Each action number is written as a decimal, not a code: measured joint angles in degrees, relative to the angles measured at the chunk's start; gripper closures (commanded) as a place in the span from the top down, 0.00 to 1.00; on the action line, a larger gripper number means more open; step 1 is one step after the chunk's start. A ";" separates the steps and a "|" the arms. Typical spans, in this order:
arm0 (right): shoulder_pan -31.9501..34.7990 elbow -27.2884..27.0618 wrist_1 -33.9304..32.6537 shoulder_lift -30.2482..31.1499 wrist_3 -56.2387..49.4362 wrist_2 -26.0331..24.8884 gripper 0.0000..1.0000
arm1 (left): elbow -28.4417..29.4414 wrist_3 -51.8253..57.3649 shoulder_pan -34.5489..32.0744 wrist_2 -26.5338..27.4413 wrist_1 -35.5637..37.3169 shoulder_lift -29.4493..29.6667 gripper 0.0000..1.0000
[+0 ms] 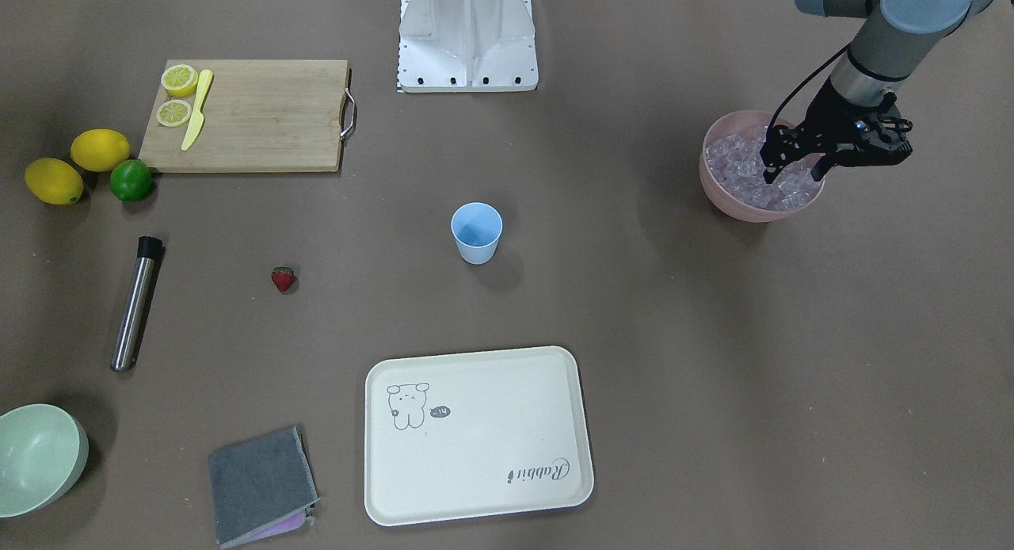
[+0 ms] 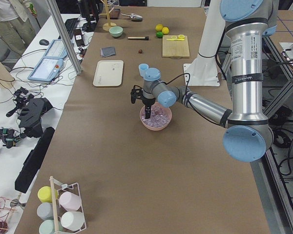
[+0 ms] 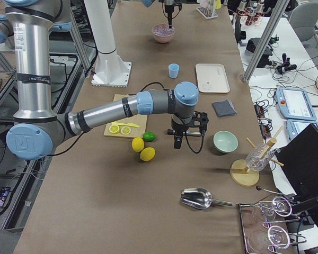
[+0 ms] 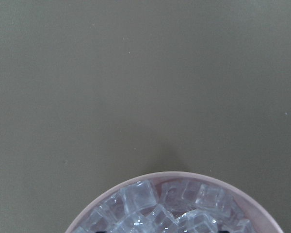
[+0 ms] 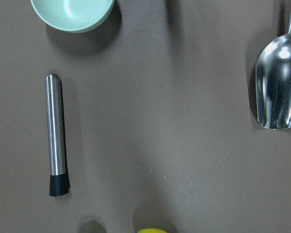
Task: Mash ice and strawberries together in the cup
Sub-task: 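Lower the left gripper into the ice cubes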
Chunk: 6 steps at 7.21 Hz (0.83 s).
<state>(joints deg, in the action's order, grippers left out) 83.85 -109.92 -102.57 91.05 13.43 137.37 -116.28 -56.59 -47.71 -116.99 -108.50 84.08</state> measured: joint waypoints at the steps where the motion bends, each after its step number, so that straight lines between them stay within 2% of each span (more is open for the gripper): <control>1: -0.04 0.02 0.25 0.00 0.01 0.00 1.00 | 0.12 0.14 0.17 0.06 0.02 -0.11 0.78; 6: -0.20 -0.02 0.70 -0.05 -0.06 -0.06 1.00 | 1.10 0.49 0.33 0.10 0.03 -0.31 0.70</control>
<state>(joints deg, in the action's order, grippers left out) 83.65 -109.94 -101.87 91.00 13.37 137.31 -115.18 -56.11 -47.38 -116.89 -108.48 83.77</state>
